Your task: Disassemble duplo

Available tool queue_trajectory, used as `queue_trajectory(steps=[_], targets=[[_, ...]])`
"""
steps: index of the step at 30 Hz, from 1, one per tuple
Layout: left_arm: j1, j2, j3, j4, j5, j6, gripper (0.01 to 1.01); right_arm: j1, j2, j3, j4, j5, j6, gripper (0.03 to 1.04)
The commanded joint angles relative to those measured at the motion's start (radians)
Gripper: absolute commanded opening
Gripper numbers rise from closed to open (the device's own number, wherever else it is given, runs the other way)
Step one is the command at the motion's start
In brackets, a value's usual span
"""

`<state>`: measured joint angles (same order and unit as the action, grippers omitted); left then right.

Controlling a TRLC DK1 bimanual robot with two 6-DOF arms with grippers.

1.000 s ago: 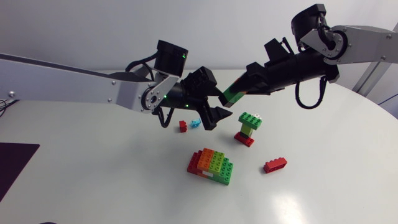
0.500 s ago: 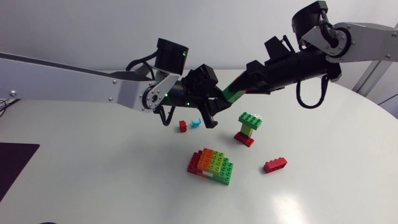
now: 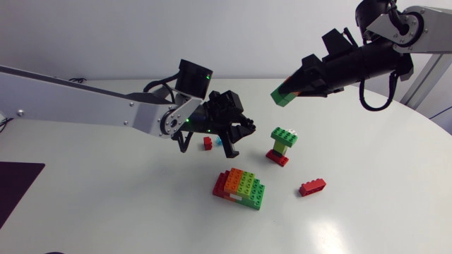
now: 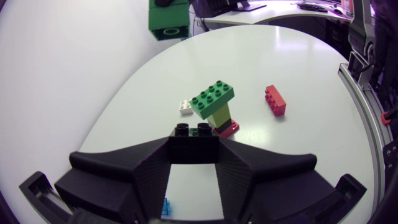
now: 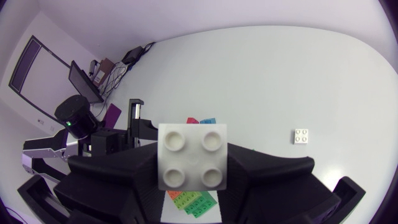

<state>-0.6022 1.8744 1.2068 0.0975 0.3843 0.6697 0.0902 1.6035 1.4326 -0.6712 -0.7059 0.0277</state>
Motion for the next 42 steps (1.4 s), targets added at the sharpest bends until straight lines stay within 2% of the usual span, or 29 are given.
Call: queue_trajectory(steps=[1, 3, 8, 13, 15, 16, 20, 23, 25, 28, 32, 36, 42], targets=[[0.007, 0.101, 0.062, -0.044, -0.030, 0.010, 0.357, 0.003, -0.010, -0.035, 0.012, 0.003, -0.026, 0.25], [0.002, 0.181, 0.142, -0.105, -0.071, -0.015, 0.359, 0.011, -0.016, -0.064, 0.033, 0.011, -0.026, 0.25], [0.001, 0.374, 0.389, -0.348, -0.128, -0.051, 0.359, 0.023, -0.050, -0.123, 0.067, 0.031, -0.028, 0.25], [0.004, 0.410, 0.470, -0.435, -0.145, -0.068, 0.369, 0.025, -0.070, -0.144, 0.068, 0.033, -0.034, 0.25], [0.002, 0.410, 0.476, -0.456, -0.165, -0.068, 0.433, 0.028, -0.071, -0.144, 0.068, 0.033, -0.034, 0.25], [0.004, 0.405, 0.478, -0.466, -0.167, -0.070, 0.495, 0.029, -0.073, -0.143, 0.068, 0.033, -0.034, 0.25], [0.013, 0.371, 0.465, -0.493, -0.167, -0.073, 0.813, 0.037, -0.074, -0.139, 0.068, 0.034, -0.034, 0.25], [0.027, 0.336, 0.450, -0.493, -0.163, -0.078, 0.911, 0.039, -0.073, -0.136, 0.068, 0.036, -0.034, 0.25], [0.035, 0.308, 0.435, -0.493, -0.160, -0.084, 0.943, 0.040, -0.073, -0.138, 0.070, 0.036, -0.034, 0.26], [0.041, 0.230, 0.384, -0.466, -0.090, -0.099, 0.944, 0.042, -0.073, -0.146, 0.084, 0.036, -0.031, 0.26], [0.028, 0.088, 0.247, -0.292, -0.028, -0.154, 0.946, 0.049, -0.062, -0.162, 0.114, 0.036, -0.015, 0.26], [0.009, 0.011, 0.166, -0.183, -0.004, -0.206, 0.946, 0.057, -0.054, -0.173, 0.137, 0.034, 0.005, 0.26], [-0.001, -0.012, 0.149, -0.142, 0.011, -0.237, 0.946, 0.062, -0.047, -0.186, 0.174, 0.022, 0.028, 0.26]])
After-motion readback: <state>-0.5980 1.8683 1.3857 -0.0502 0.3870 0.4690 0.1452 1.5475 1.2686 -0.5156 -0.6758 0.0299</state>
